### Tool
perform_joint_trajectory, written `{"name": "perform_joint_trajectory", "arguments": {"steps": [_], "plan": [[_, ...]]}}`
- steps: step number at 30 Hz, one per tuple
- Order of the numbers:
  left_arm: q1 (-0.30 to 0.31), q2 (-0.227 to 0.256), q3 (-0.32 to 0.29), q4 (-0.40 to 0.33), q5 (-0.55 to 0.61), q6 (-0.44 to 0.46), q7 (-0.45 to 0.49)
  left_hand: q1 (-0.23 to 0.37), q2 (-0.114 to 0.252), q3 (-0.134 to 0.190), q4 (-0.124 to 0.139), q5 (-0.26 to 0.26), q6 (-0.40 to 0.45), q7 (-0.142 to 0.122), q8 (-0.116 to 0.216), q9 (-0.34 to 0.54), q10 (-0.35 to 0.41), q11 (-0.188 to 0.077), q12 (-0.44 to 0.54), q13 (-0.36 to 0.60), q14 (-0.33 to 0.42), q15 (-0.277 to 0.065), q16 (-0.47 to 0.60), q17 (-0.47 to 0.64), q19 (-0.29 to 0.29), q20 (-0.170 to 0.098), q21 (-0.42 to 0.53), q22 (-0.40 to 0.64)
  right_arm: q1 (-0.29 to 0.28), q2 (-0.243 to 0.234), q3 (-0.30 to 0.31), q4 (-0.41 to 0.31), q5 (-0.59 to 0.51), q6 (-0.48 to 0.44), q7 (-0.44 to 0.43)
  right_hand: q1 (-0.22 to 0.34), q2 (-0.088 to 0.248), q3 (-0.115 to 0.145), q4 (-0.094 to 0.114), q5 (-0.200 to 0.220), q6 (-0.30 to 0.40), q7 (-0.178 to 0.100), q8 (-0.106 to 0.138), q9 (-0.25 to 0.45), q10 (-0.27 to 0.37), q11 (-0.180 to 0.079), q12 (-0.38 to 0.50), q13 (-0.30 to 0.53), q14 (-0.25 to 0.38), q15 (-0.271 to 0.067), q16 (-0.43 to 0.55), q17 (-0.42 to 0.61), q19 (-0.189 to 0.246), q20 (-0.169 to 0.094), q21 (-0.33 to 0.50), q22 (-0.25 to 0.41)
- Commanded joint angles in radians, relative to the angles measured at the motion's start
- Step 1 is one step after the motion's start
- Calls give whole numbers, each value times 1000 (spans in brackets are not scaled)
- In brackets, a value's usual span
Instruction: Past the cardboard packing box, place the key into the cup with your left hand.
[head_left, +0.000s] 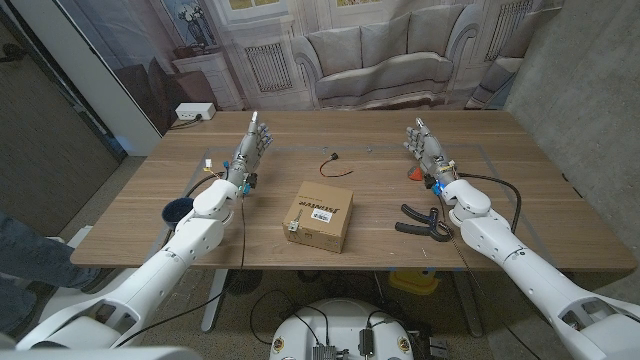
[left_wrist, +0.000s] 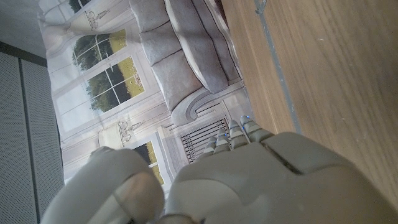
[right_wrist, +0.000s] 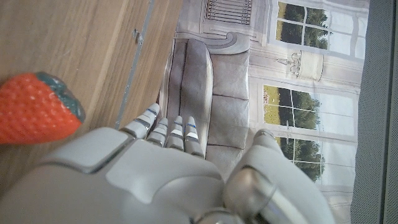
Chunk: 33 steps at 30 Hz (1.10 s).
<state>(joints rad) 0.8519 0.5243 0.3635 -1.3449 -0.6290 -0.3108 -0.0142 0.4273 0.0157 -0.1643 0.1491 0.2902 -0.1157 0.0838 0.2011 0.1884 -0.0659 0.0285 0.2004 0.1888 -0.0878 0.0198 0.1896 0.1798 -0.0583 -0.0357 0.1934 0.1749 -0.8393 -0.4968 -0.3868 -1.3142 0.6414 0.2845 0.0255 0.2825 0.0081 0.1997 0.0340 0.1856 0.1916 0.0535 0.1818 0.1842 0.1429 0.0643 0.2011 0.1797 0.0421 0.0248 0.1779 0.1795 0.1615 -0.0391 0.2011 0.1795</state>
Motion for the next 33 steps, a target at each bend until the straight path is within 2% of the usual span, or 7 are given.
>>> {"name": "perform_joint_trajectory", "arguments": {"steps": [1,12,17,27,33], "plan": [[21,12,-8,-54,9,-16,13,7,2,-7,-5,10,-4,1,5,1,1,-2,10,2,-3,0,5,4,-6,-16,5,2,-18,11,-10,-28,6,-7,-5,7,1,8,-3,7,13,-2,7,5,7,-2,6,4,8,0,6,4,8,-36,5,3],[40,43,-14,-94,14,0,10,22,21,-1,-13,19,21,1,12,1,22,-3,16,2,17,-2,10,4,2,-12,8,2,-63,-4,0,-87,3,-17,-48,7,4,7,-4,8,16,-2,9,5,14,0,9,4,11,2,7,4,9,-36,5,3],[55,58,-22,-120,23,3,28,30,28,3,-16,22,26,0,13,1,28,-3,17,2,23,-2,10,3,5,-11,8,2,-64,-2,2,-72,4,2,-37,7,5,8,-4,9,16,-3,10,5,14,2,9,4,12,1,7,4,10,-35,5,3],[99,106,-53,-199,42,26,74,54,47,13,-28,27,44,-5,16,0,46,-4,21,2,41,-6,12,2,10,-7,8,2,-47,1,4,-52,17,-16,-30,9,9,9,-6,10,18,-2,10,5,16,3,9,4,15,3,8,3,11,-34,5,3],[115,130,-66,-222,46,46,87,63,52,17,-32,28,51,-7,18,0,51,-5,22,2,45,-7,12,2,11,-4,8,2,-34,10,4,-34,26,-19,-22,9,11,8,-6,10,18,-2,11,5,18,6,10,4,17,3,8,3,12,-32,5,3]]}}
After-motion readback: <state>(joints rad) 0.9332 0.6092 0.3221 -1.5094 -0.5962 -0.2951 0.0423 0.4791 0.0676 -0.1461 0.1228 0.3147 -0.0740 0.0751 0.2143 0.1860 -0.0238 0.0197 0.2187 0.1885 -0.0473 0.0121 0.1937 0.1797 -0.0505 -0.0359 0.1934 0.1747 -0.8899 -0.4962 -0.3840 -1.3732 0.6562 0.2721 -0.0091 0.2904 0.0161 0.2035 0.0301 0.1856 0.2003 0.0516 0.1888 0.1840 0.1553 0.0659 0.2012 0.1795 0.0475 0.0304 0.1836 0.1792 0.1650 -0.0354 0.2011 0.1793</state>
